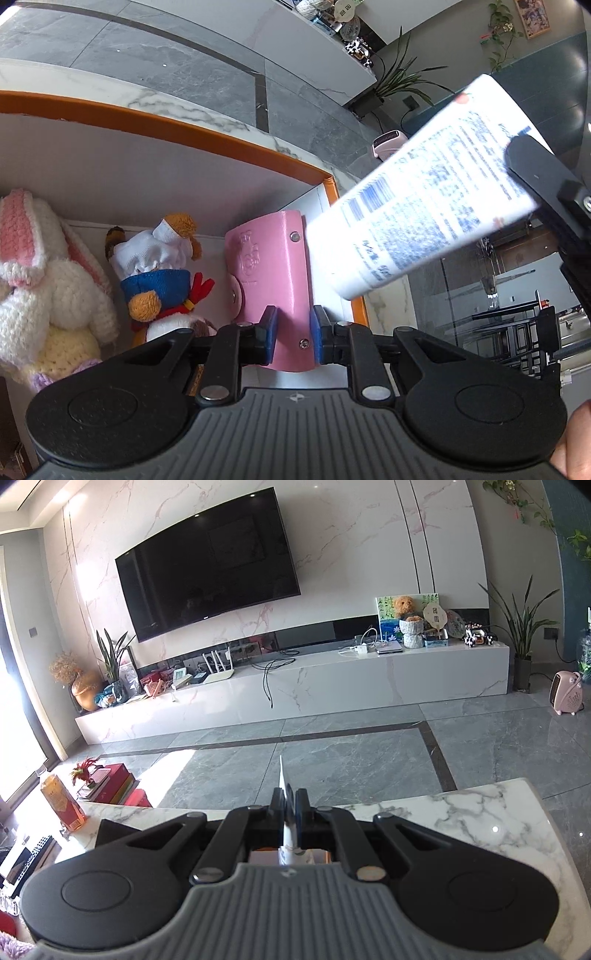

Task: Organize objects
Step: 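Lower the wallet into the box with left tool while right tool lowers the tube beside it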

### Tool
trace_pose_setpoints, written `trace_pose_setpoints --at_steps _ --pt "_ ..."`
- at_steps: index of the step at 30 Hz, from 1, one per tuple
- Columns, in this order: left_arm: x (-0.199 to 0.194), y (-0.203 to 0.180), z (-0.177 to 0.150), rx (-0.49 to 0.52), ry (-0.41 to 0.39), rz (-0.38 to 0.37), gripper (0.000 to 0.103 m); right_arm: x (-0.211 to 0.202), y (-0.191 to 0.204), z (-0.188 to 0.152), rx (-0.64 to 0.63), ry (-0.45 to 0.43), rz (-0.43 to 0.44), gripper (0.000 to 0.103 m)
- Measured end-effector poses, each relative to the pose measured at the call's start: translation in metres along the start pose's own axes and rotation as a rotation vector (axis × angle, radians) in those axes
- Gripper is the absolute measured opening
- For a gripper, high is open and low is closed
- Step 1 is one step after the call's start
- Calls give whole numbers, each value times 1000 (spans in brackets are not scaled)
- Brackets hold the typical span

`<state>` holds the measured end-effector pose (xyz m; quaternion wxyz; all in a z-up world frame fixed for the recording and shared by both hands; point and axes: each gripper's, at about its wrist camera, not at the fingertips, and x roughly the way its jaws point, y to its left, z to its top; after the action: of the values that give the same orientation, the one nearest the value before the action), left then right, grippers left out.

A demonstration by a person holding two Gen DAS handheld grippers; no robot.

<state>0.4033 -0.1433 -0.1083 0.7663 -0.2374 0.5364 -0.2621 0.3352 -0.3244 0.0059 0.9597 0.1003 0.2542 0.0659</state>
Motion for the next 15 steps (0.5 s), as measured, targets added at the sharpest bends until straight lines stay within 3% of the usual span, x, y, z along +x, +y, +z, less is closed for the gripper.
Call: trace_pose_setpoints --at_steps 8,15 --pt "-13 6 1 4 -8 14 22 46 6 -17 -93 97 -33 5" --pt "-39 10 2 51 6 88 22 61 12 -36 -199 130 -71 5"
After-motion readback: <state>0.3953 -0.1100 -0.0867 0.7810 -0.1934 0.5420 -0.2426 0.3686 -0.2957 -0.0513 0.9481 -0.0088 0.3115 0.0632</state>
